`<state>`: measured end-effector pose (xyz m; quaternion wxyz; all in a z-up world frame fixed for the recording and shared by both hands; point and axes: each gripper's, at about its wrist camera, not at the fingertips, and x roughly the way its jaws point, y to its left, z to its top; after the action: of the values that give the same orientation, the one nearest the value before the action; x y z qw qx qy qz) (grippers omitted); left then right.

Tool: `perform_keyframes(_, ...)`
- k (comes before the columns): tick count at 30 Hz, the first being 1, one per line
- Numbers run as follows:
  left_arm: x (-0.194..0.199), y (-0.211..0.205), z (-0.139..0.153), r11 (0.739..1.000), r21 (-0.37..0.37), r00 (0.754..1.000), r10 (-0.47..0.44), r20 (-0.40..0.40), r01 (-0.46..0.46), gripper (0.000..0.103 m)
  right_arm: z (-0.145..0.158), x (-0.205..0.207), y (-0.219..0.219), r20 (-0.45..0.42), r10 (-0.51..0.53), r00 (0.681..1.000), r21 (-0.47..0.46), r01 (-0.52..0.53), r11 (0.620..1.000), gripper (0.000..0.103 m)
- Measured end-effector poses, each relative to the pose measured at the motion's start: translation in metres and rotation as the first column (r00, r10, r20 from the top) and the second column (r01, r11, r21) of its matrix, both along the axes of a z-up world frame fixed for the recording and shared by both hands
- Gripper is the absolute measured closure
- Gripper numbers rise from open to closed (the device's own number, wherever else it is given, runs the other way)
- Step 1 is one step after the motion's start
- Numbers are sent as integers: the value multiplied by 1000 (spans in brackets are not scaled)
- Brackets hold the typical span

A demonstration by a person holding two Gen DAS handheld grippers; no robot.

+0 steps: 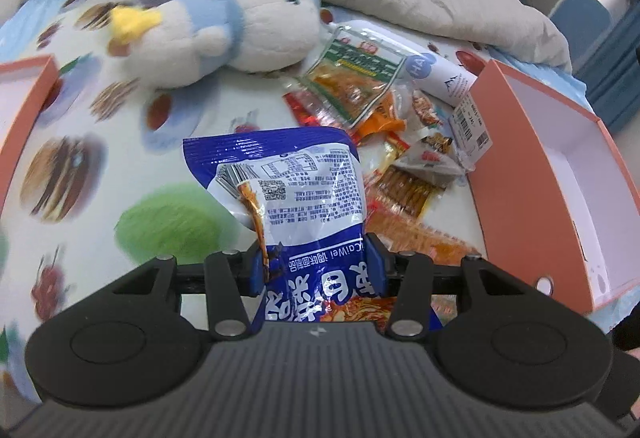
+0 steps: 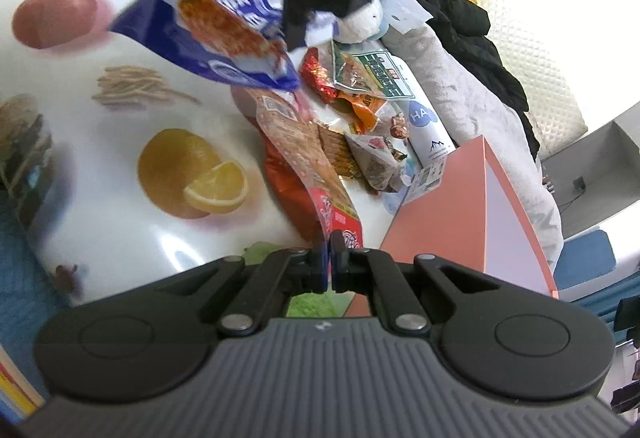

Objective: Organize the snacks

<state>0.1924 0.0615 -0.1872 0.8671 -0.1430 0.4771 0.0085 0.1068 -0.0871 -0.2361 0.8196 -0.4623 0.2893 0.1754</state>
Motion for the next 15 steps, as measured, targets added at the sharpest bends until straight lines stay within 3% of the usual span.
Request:
perform_keyframes(9, -42, 11, -21, 999, -43, 999, 24, -35, -26, 49, 6, -17, 2, -79, -42, 996, 82, 48, 995, 98)
perform_keyframes(15, -53, 16, -29, 997, -65, 998, 40, -40, -43, 49, 17, -21, 1, -172, -37, 984, 207, 73, 976, 92)
